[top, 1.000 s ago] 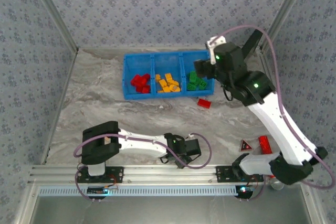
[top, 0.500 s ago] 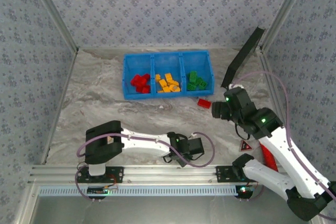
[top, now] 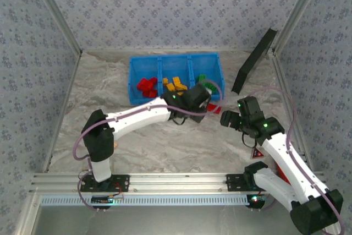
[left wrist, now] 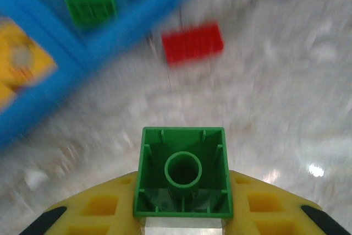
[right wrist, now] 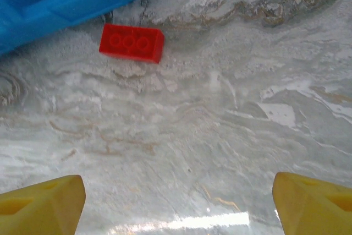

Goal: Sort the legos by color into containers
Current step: Place the lego in the container, then pick up the lego from the center of the table.

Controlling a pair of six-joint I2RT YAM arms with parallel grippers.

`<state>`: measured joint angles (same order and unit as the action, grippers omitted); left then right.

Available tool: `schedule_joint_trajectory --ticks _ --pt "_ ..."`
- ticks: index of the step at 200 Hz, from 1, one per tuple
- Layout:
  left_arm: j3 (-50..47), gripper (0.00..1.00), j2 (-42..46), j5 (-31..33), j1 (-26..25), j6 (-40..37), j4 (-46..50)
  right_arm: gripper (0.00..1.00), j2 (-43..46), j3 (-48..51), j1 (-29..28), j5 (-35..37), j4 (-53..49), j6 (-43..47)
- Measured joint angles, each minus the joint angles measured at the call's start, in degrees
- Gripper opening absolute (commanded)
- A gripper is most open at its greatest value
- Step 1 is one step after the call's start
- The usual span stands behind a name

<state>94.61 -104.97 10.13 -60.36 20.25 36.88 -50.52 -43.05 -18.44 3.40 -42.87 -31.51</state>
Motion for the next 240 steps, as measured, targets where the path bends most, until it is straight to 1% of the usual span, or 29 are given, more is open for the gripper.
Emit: schedule_joint_trajectory --ticks 24,55,86,105,123,134,144,155,166,178,213,240 --pt "12.9 0.25 -5.9 1.1 2.3 -3.3 -0.3 0.9 -5.8 0.0 3.2 -3.7 5.9 1.4" --pt "28.7 0.24 -18.8 1.9 4.3 -6.2 0.8 0.9 -11.0 0.0 3.8 -7.0 10.4 3.2" --pt "40.8 0.24 -31.8 1.9 5.9 -7.0 3.2 0.9 -13.3 0.0 4.4 -8.8 13.4 4.0" --pt "45.7 0.24 -37.6 1.4 6.8 -7.0 4.8 0.9 -15.3 0.0 4.4 -9.4 15.2 4.1" --pt "47.8 0.24 -40.6 1.2 7.7 -6.7 5.6 0.9 -17.3 0.0 4.4 -10.0 16.4 4.4" --pt "48.0 0.25 -41.5 1.0 8.2 -6.2 5.8 0.9 -18.4 -0.1 4.4 -10.3 16.7 4.7" --pt "48.0 0.28 -41.7 0.7 8.6 -5.7 6.2 0.91 -19.1 -0.3 4.4 -10.3 16.9 5.0" --pt "48.0 0.35 -41.7 0.4 8.9 -5.4 6.2 0.91 -19.7 -0.5 4.4 -10.3 17.1 5.5" --pt "48.0 0.38 -41.7 -0.1 9.3 -4.9 6.2 0.91 -20.4 -0.8 4.4 -10.3 17.4 5.7" --pt "48.0 0.43 -41.7 -0.5 9.4 -4.5 6.2 0.92 -21.5 -1.4 4.4 -10.4 17.7 5.9" --pt "47.6 0.54 -41.7 -1.7 9.5 -3.9 5.1 0.92 -25.2 -2.4 3.9 -10.8 19.3 6.6" --pt "46.7 0.59 -41.7 -2.0 9.5 -4.2 4.5 0.92 -28.1 -3.1 3.3 -10.8 20.5 6.8"
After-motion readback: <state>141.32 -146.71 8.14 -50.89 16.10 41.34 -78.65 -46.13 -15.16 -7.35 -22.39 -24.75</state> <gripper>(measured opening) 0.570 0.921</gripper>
